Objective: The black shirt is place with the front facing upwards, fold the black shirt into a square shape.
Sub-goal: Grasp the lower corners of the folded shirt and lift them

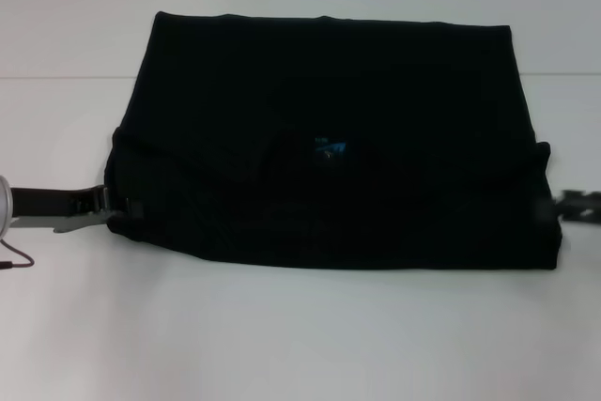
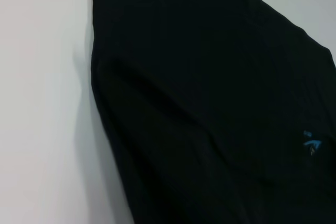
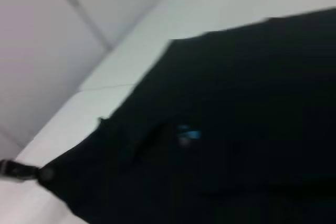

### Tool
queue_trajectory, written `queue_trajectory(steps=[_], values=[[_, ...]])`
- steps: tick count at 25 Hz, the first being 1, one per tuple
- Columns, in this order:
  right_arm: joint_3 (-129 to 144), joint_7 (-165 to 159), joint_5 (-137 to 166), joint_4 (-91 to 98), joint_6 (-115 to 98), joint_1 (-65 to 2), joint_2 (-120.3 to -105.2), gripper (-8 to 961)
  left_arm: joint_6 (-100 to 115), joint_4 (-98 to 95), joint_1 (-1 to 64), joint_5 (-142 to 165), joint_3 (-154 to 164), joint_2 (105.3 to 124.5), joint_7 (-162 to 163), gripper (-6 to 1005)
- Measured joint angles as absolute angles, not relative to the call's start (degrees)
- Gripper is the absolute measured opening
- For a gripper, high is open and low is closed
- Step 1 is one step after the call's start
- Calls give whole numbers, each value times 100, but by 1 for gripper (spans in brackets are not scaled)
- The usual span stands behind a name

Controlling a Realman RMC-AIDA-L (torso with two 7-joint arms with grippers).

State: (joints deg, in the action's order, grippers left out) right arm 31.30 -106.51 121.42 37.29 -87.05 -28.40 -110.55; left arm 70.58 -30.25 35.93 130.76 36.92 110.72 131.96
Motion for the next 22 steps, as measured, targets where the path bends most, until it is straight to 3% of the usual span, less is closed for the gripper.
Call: queue_trajectory(steps=[2, 6, 16, 22], values=[[3113, -11639, 12439, 4034, -8796, -2930, -10838, 943, 7058, -3023, 3598, 13081, 3686, 11067, 13196, 37], [3074, -13284, 13244, 4652, -8827, -3137, -10704, 941, 7060, -3034, 3592, 13087, 3682, 11062, 13194, 37], [3182, -14207, 14903, 4393, -8456, -4119, -10909, 941, 7075, -3022, 3612, 13088, 3696, 11065, 13186, 36], [3432, -14174, 14906, 3783, -7962, -4341, -10975, 942, 7075, -3023, 3617, 13087, 3700, 11075, 13181, 36]])
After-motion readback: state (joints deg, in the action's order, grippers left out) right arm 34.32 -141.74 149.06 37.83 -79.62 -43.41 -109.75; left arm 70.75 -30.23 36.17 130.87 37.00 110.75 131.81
